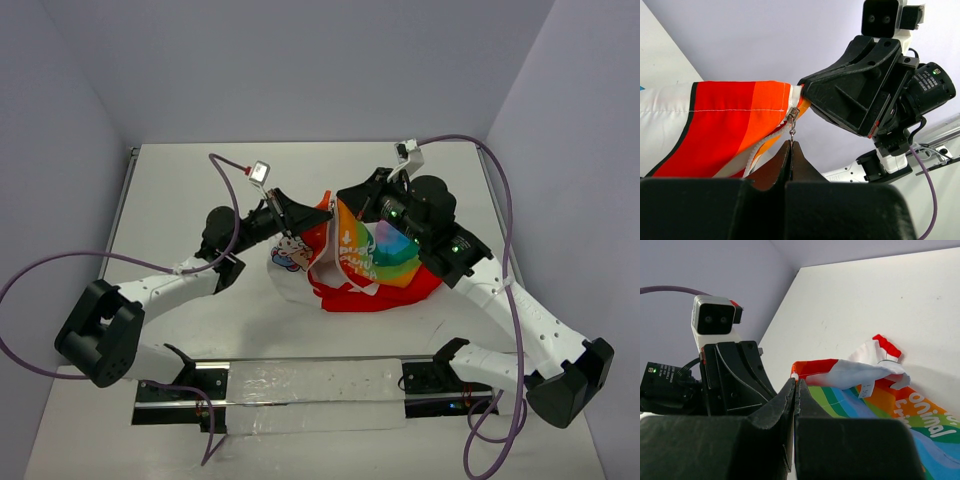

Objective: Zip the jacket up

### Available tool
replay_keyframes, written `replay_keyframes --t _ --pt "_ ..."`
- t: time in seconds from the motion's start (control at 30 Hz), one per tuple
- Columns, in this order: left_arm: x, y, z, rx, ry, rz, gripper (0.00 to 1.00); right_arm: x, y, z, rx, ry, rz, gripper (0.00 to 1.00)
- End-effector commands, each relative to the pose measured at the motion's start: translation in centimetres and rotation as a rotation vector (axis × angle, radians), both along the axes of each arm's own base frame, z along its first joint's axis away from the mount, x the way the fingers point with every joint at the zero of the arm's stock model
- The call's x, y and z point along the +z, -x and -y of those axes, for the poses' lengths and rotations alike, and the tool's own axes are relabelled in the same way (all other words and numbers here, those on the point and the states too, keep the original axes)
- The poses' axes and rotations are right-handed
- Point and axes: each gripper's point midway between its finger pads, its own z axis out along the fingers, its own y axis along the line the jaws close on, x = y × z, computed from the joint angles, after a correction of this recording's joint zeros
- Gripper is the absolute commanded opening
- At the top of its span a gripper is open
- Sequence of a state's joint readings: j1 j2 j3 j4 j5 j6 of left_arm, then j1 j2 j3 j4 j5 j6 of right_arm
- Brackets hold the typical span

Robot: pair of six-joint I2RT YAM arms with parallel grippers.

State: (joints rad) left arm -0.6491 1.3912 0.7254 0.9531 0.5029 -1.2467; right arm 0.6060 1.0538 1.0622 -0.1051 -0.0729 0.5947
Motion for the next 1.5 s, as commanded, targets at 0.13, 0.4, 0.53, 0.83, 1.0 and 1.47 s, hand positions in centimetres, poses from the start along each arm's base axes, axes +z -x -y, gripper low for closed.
replay_keyframes --t 0.13,0.4,0.53,0.83,1.0,1.47 --pt "-3.7 1.7 1.5 -0.072 -0.061 -0.086 0.00 7.0 -1.5 1.6 -0.110 -0.099 0.173 0.00" --pt "-6.5 3.3 2.4 -0.101 -0.105 -0.160 0.00 8.6 -2.6 2.3 -0.173 -0.108 0.209 0.00" --pt "-7.8 4.5 2.3 -0.103 -0.132 -0.202 0.00 10.4 -3.9 2.9 -0.222 -0.098 0.244 0.00" --pt "-10.4 6.8 2.6 -0.100 -0.212 -0.261 0.00 16.5 -6.8 5.3 -0.341 -0.129 0.344 0.00" --pt "-12.1 7.3 2.9 -0.106 -0.253 -0.296 0.00 18.9 -7.7 7.4 -0.422 -0.158 0.376 0.00" --pt "-17.2 7.3 0.5 0.016 -0.451 -0.359 0.00 22.4 -6.5 9.8 -0.467 -0.171 0.451 0.00"
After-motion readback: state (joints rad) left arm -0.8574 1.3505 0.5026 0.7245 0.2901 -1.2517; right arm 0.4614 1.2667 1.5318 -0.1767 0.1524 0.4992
